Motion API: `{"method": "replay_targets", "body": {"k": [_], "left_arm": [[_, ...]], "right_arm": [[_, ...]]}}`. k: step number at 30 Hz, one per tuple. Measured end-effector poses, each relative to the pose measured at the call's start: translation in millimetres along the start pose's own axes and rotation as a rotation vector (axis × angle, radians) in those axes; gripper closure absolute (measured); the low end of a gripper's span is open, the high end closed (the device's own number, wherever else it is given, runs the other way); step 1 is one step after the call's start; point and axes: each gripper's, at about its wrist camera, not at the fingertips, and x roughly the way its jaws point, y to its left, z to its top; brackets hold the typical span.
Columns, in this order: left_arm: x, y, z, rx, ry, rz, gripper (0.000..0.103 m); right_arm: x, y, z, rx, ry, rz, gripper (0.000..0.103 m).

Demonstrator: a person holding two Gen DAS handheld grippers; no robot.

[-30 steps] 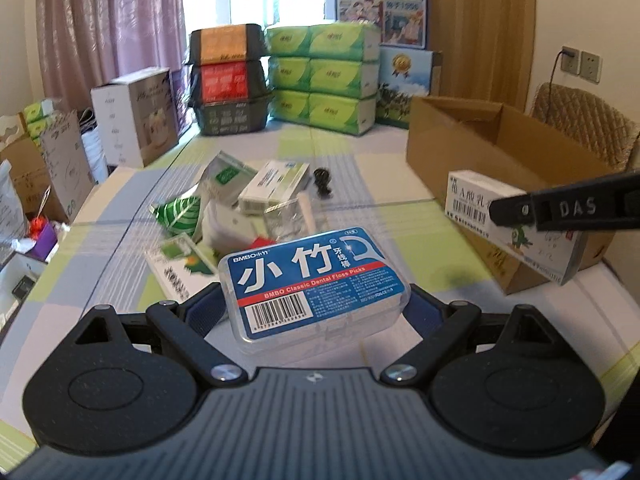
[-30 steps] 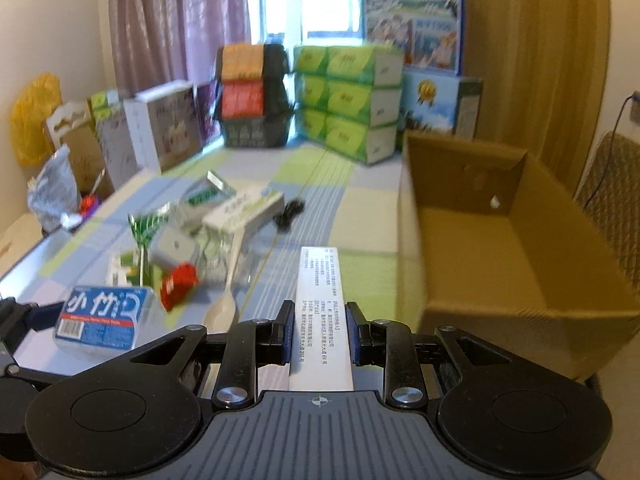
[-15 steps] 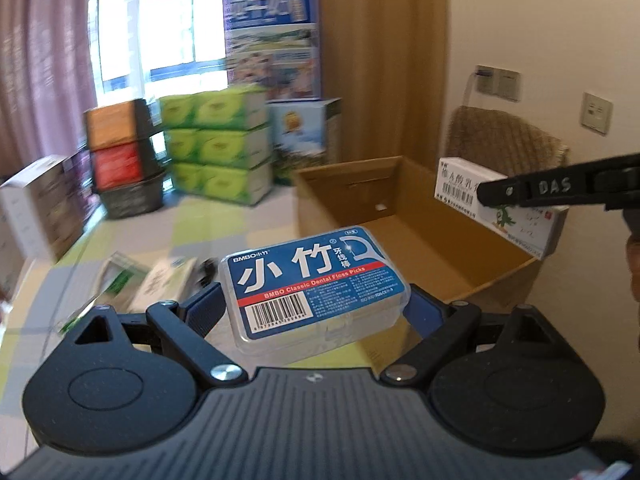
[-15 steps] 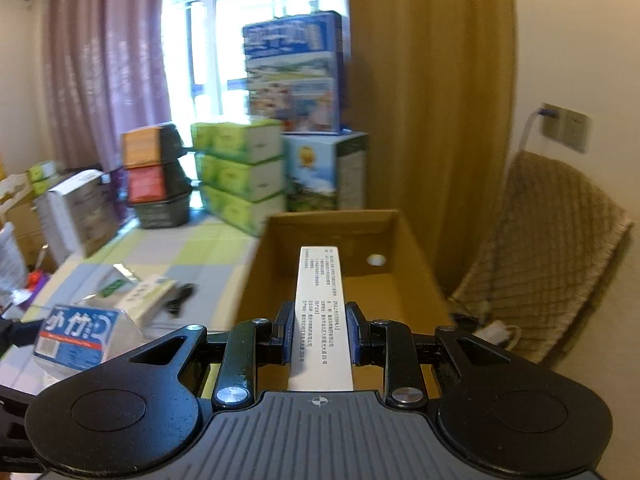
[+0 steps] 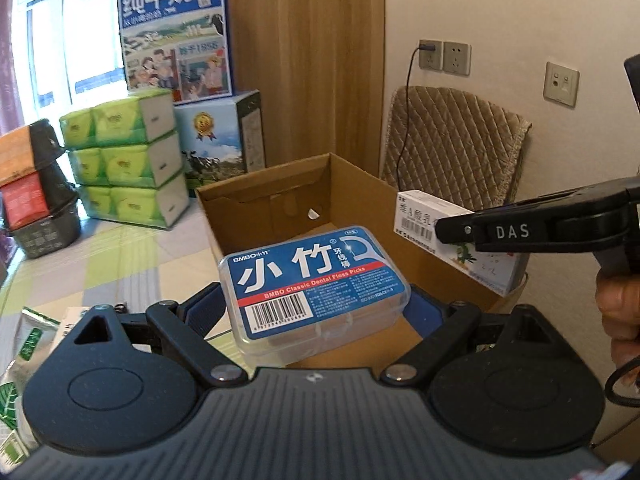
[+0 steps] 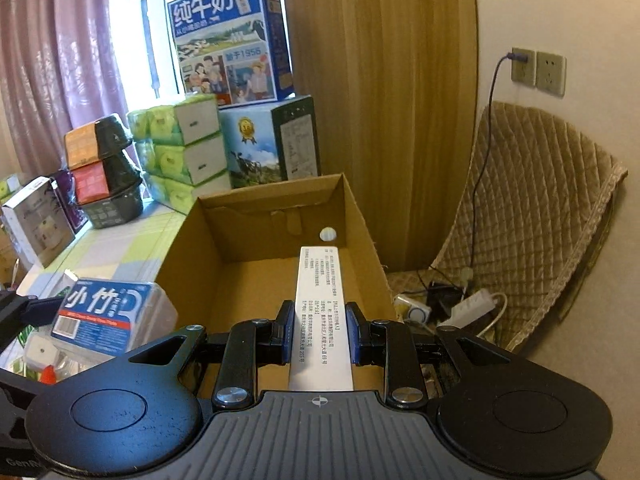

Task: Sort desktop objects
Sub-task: 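Lower the white slim box into the cardboard box and open the right gripper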

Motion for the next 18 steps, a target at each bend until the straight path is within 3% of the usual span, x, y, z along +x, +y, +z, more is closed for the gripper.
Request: {"method": "replay_targets", "body": {"k": [6,9,18], "left_arm": [[16.7,-2.3,0.7,0.02,0.016,-0.034,0.01],[18.5,-5.9,1.3,0.06,0.004,-0.027,0.008],[3.9,7.2,-2.3,0.033,-0.019,0.005,0.006]], "right_arm": [[11.9,-2.3,-4.0,0.007,0.016,0.0,0.08],[14.3,-3.9,-7.3,0.011,0.026,-0.001,0.08],[13.7,-1.1,-10.0,0.012,0.032,0.014,0.08]]}}
